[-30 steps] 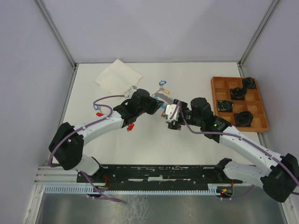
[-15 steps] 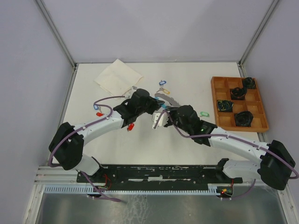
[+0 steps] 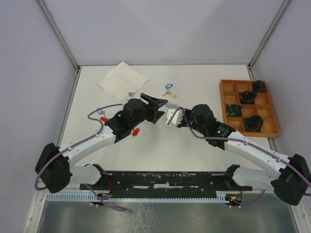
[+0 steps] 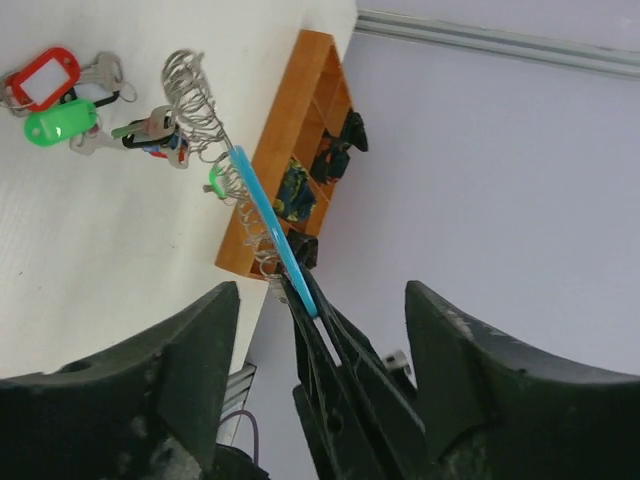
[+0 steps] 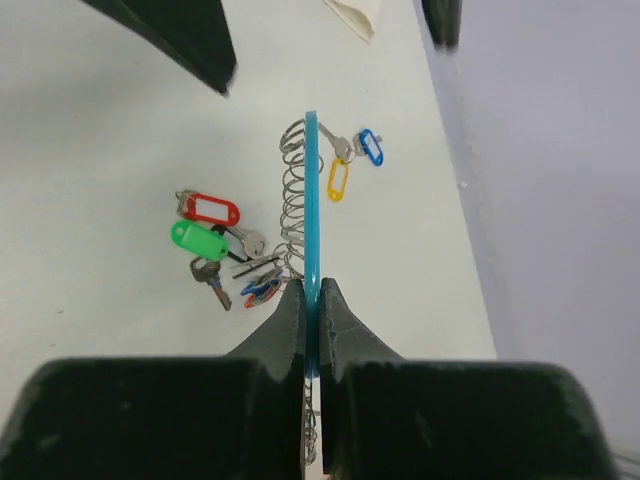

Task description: Remove the keys from the keyring

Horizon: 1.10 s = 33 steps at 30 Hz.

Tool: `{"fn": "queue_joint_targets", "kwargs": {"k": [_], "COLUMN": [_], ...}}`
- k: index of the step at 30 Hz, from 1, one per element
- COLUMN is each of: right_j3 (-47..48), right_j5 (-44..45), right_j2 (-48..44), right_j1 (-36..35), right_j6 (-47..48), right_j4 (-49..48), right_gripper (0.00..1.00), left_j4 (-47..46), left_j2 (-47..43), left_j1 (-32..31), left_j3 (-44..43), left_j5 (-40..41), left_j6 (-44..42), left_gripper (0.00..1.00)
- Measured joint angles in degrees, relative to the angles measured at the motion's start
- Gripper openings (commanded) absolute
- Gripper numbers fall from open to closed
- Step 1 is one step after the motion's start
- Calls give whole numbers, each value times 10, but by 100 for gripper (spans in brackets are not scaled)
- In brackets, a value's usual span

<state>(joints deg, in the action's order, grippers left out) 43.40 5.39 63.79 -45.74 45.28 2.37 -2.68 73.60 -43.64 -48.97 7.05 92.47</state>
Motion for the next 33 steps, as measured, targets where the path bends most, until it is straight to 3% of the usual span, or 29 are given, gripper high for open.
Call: {"fn": "queue_joint_targets", "kwargs": {"k": [4, 9, 13, 18, 23, 33], "right_j3": [30, 82, 129, 170, 184, 204], "right_j5": [-62, -162, -274, -426, -542, -612], "right_j2": [-16, -23, -23, -9, 13, 37], "right_j1": [44, 100, 144, 181, 195, 199], "right_j6": [-57, -128, -165, -170, -150, -88], "right_j4": [70, 145, 209, 278, 340, 423], "right_gripper": [1, 1, 1, 1, 1, 1], "left_j4": [-30, -100, -239, -341, -407, -391], "left_j2": [-83, -195, -306, -363, -358, -265], "left_j1": [0, 0, 0, 0, 0, 0], "left_j3": [58, 159, 299, 388, 395, 308], "left_j5": [8, 21, 2, -61, -154, -303], "left_j6": [-35, -172, -383, -620, -772, -864], "left_gripper": [81, 85, 88, 91, 94, 96]}}
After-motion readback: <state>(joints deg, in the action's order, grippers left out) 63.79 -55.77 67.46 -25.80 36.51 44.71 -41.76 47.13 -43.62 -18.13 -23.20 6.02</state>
